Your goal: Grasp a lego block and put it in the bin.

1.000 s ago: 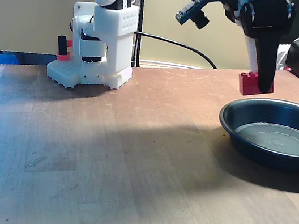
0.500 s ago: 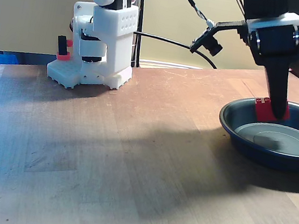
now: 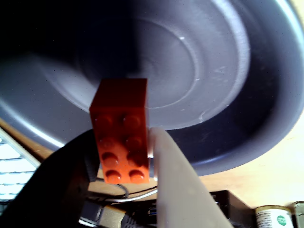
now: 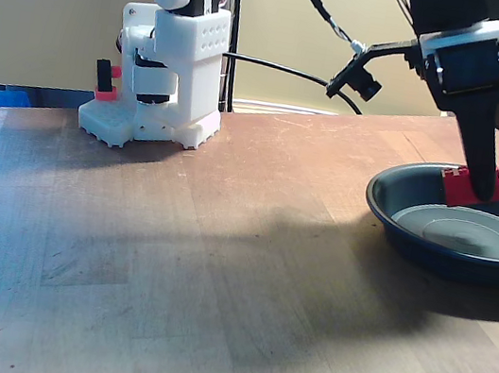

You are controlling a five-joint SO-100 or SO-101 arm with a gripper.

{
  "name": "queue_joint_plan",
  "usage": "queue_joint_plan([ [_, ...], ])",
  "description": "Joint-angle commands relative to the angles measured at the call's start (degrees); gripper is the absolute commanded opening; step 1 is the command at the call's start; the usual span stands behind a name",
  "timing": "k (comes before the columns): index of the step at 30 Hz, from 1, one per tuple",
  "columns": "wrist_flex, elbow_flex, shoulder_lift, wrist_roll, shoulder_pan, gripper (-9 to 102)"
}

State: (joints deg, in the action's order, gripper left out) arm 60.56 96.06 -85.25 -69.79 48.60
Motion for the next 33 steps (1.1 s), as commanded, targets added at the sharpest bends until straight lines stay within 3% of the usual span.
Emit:
queue_joint_plan([
  [1, -0.3, -0.3, -0.3, 0.4, 0.0, 10],
  [12, 0.3, -0.3, -1.0, 1.2, -0.7, 14],
  [18, 9.1, -1.1, -1.2, 17.7, -4.7, -1],
  [28, 16.4, -6.0, -6.1, 38.2, -15.0, 1],
  [33, 16.5, -2.5, -11.3, 56.5, -24.3, 1],
])
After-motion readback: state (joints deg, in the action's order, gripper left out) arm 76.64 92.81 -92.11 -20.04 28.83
